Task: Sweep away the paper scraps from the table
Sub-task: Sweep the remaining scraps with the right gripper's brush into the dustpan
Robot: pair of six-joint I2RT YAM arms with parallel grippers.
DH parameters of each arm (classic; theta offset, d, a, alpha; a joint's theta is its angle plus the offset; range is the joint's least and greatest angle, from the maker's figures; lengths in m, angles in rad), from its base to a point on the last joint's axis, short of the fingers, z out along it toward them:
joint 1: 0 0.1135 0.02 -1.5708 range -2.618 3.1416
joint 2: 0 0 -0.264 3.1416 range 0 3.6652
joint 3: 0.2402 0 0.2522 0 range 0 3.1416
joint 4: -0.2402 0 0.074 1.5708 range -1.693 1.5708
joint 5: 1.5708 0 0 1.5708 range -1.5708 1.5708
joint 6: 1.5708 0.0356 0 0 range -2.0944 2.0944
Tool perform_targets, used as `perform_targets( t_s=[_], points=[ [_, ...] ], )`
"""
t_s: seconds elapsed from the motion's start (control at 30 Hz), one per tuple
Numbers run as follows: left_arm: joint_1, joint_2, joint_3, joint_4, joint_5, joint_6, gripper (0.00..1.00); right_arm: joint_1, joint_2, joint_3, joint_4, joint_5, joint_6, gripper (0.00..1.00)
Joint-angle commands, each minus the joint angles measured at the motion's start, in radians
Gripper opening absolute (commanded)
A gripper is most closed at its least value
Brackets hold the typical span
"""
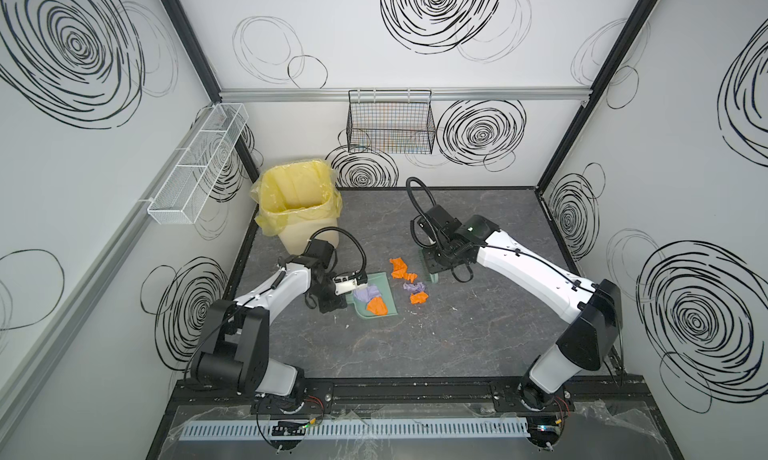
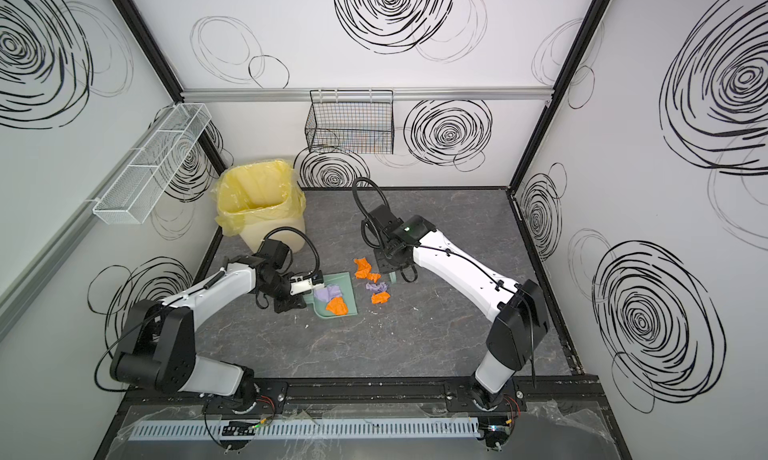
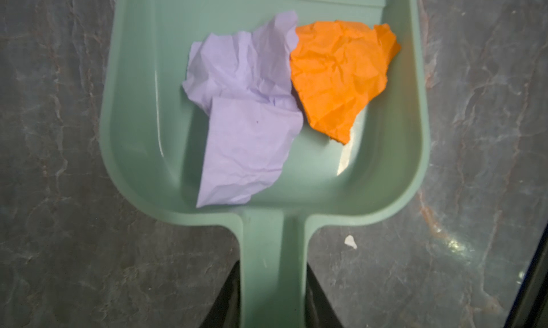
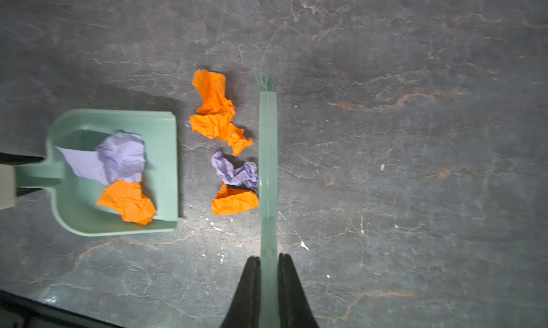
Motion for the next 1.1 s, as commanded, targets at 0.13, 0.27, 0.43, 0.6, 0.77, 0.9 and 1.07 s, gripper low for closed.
perform_targets(
  t_s=[0.13,0.27,0.43,0.6,0.77,0.9,1.07],
  points=[
    [-0.013,0.047,0.099,-0.069,-0.057,-0.004,0.0,0.028,0.082,0.079,-0.197,0.175,0.026,0.0],
    [-0.039,0.067,0.093,-0.044,-0.077,-0.039,0.0,0.084,0.13,0.088,-0.204,0.161,0.033,0.0],
    [-0.07,0.07,0.066,-0.013,-0.087,-0.069,0.0,0.129,0.178,0.102,-0.203,0.128,0.041,0.0],
    [-0.1,0.079,0.065,-0.002,-0.103,-0.087,0.0,0.159,0.205,0.121,-0.196,0.095,0.05,0.0],
    [-0.123,0.095,0.068,0.007,-0.101,-0.101,0.0,0.182,0.218,0.124,-0.167,0.04,0.057,0.0],
    [-0.134,0.11,0.057,0.022,-0.094,-0.111,0.0,0.198,0.217,0.122,-0.13,-0.009,0.065,0.0],
    [-0.152,0.115,0.038,0.048,-0.08,-0.13,0.0,0.208,0.208,0.105,-0.064,-0.081,0.082,0.0]
  ],
)
